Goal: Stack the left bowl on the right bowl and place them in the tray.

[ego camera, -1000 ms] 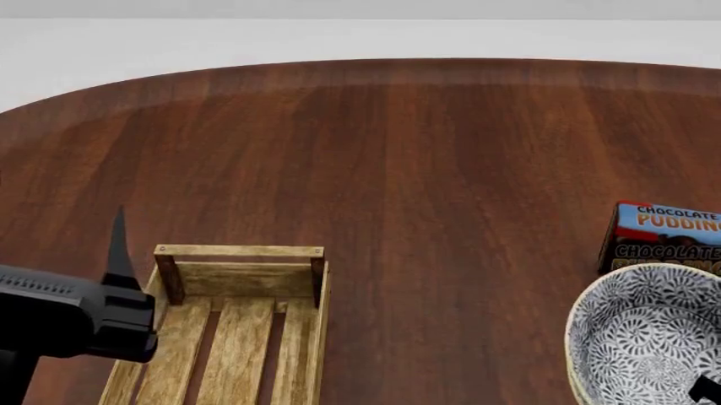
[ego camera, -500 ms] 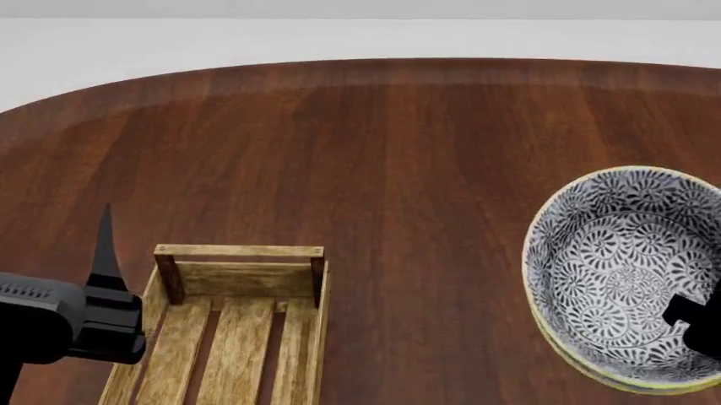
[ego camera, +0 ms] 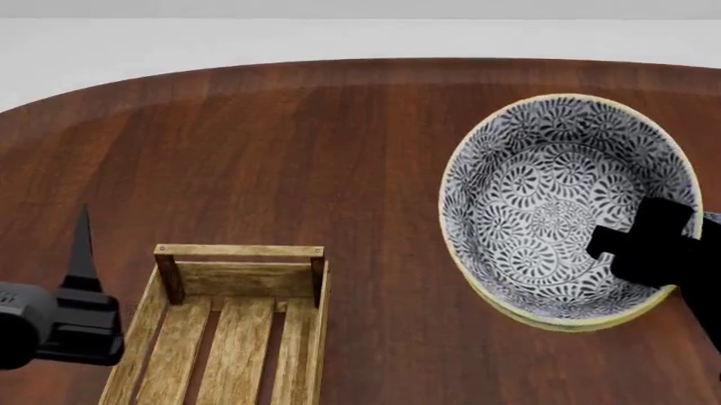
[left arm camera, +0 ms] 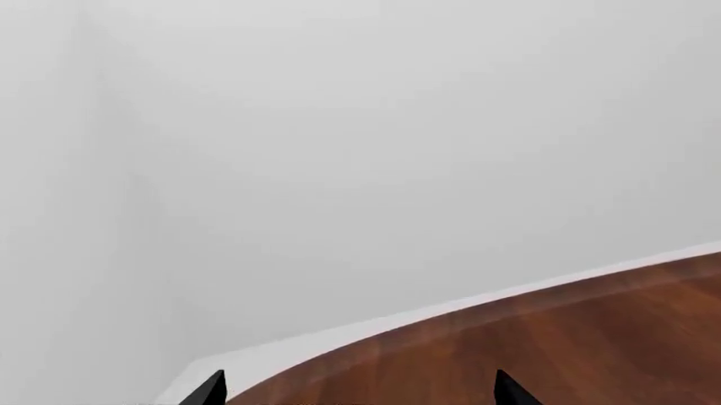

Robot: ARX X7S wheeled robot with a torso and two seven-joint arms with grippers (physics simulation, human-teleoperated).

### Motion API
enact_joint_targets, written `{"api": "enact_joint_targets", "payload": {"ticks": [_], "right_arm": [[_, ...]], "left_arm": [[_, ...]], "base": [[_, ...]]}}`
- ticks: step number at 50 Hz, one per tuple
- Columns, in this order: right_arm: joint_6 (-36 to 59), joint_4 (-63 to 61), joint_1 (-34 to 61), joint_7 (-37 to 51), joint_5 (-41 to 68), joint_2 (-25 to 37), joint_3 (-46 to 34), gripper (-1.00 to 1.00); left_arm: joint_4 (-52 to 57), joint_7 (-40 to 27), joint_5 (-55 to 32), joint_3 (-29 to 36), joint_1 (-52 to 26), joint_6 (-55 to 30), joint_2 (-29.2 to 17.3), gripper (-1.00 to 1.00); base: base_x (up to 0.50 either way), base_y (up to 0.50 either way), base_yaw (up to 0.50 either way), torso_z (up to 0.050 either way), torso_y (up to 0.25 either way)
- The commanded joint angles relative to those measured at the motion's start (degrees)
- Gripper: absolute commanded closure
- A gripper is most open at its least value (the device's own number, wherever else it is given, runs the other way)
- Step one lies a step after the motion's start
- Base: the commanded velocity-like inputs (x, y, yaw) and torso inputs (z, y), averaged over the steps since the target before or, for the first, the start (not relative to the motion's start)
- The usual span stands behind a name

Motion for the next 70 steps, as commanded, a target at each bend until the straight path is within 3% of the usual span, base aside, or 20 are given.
{"api": "enact_joint_targets", "payload": {"ticks": [1,44,60,70], "right_arm": [[-1.02,1.9,4.14,7.29,3.03,-2.66,-5.0,1.0],[-15.85,24.6,12.12,6.68,3.89,-13.57,-19.18,1.0],[-26.22,41.08,14.54,5.02,4.76,-16.75,-26.1,1.0],[-32.3,49.81,16.9,7.11,11.69,-17.16,-32.96,1.0]], "left_arm": [[0.29,-0.4,-0.76,-1.4,1.62,1.39,-0.86,-1.0],[1.93,-3.65,-5.16,-8.36,9.2,6.87,-5.63,-1.0],[2.97,-5.54,-8.5,-12.4,11.52,7.4,-8.39,-1.0],[2.39,-5.99,-9.4,-13.82,12.71,8.94,-9.69,-1.0]], "base": [[0.0,0.0,0.0,0.0,0.01],[0.0,0.0,0.0,0.0,0.001],[0.0,0.0,0.0,0.0,0.001],[0.0,0.0,0.0,0.0,0.001]]}}
